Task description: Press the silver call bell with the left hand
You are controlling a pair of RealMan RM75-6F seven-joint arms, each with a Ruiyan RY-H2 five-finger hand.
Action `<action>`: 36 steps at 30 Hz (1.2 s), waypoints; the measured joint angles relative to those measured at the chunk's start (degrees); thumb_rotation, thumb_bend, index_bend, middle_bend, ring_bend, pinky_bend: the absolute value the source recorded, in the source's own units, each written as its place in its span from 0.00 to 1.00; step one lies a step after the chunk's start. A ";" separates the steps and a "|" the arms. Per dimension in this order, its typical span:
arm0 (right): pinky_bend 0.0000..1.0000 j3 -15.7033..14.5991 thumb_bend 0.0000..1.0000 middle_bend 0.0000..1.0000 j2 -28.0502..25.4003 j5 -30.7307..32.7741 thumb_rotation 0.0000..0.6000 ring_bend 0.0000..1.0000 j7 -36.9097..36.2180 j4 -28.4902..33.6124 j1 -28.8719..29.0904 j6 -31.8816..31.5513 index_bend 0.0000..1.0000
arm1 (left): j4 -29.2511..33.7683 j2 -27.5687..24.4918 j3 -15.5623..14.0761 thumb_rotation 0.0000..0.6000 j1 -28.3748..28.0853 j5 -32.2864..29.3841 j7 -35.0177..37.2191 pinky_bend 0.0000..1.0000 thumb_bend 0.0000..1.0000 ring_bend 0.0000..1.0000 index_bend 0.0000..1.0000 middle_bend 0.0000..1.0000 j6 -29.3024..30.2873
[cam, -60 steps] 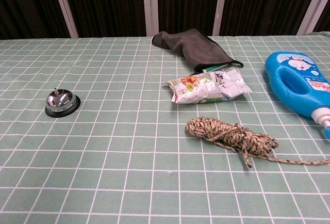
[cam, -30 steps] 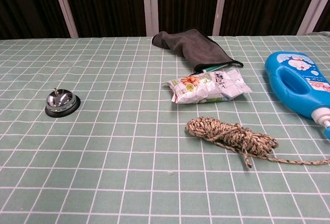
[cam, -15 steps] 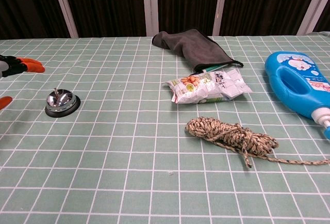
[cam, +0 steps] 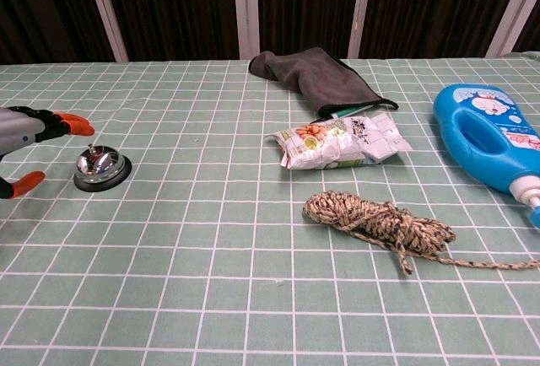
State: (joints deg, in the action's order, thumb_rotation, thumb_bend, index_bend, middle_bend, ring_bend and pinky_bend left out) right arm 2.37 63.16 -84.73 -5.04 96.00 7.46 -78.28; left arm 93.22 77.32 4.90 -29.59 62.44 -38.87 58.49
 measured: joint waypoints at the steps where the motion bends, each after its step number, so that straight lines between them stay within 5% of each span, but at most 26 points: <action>1: 0.00 0.01 0.22 0.00 0.02 -0.04 1.00 0.00 0.05 -0.05 0.01 -0.03 0.00 | -0.41 0.13 -0.26 1.00 -0.06 -0.15 0.07 0.00 0.71 0.00 0.00 0.00 -0.29; 18: 0.00 -0.01 0.22 0.00 0.19 -0.40 1.00 0.00 0.03 -0.26 -0.12 -0.51 0.00 | -4.69 2.43 -1.63 1.00 -1.36 -1.01 2.99 0.00 0.70 0.00 0.00 0.00 -1.07; 26: 0.00 -0.04 0.22 0.00 0.10 -0.48 1.00 0.00 -0.25 -0.35 -0.17 -0.58 0.00 | 0.74 -1.23 1.03 1.00 -0.17 3.95 8.71 0.00 0.33 0.00 0.00 0.00 6.12; 36: 0.00 -0.17 0.22 0.00 0.37 -1.38 1.00 0.00 0.12 -0.89 -0.17 -1.10 0.00 | 9.48 -8.67 -0.87 1.00 7.96 9.27 11.17 0.00 0.17 0.00 0.00 0.00 19.07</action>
State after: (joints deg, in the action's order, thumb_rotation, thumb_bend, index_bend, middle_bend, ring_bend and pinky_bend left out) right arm 2.20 63.53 -86.10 -4.92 95.11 7.29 -79.39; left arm 102.70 68.65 4.03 -21.64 71.71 -27.70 77.56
